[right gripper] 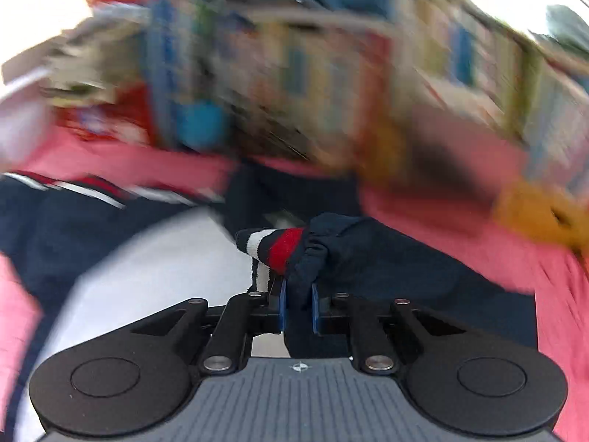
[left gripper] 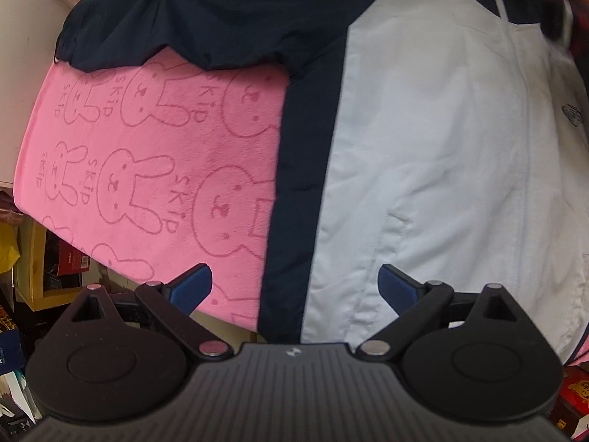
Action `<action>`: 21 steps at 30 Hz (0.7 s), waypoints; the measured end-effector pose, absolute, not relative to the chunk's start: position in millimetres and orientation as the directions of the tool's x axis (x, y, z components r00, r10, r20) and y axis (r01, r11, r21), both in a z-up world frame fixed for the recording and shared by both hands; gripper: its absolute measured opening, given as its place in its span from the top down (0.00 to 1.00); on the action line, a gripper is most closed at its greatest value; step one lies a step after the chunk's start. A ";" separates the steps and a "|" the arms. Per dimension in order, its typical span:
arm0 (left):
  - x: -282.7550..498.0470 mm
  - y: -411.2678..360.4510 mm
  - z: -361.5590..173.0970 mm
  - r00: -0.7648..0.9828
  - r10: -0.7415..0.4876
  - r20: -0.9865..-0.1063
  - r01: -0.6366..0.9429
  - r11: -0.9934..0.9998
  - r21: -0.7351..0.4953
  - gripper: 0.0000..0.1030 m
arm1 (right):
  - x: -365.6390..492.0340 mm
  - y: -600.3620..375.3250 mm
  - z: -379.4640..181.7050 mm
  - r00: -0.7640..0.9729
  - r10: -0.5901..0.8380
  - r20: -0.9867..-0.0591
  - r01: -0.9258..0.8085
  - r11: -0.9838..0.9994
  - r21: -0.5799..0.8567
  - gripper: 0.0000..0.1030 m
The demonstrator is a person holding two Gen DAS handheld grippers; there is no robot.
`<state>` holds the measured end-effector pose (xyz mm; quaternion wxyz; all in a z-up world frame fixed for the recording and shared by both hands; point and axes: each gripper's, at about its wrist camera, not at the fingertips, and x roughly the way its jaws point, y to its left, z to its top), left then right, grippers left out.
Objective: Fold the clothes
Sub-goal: 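Carry the held sleeve across the jacket front with the right gripper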
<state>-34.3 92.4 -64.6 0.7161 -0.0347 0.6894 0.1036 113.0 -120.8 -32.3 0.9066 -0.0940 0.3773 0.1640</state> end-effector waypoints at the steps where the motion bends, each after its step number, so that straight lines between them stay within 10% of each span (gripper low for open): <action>1: -33.6 96.0 -64.5 0.029 0.100 -0.995 -0.199 0.976 0.092 0.05 | 113.9 -104.7 -32.2 0.659 0.256 -0.707 -0.393 0.919 -0.033 0.85; 9: -38.3 128.5 -60.8 0.026 0.098 -0.995 -0.247 0.965 0.088 0.05 | 131.2 -8.3 -101.6 0.464 0.361 -0.809 -0.480 0.870 0.112 0.82; 15: -43.7 143.9 -65.6 0.016 0.081 -0.997 -0.284 0.956 0.073 0.05 | 125.3 -0.6 -104.9 0.451 0.403 -0.796 -0.526 0.841 0.127 0.46; 21: -42.7 145.0 -67.4 0.018 0.079 -0.997 -0.275 0.959 0.071 0.05 | 115.5 -29.8 -89.4 0.621 0.309 -0.720 -0.407 0.913 0.041 0.50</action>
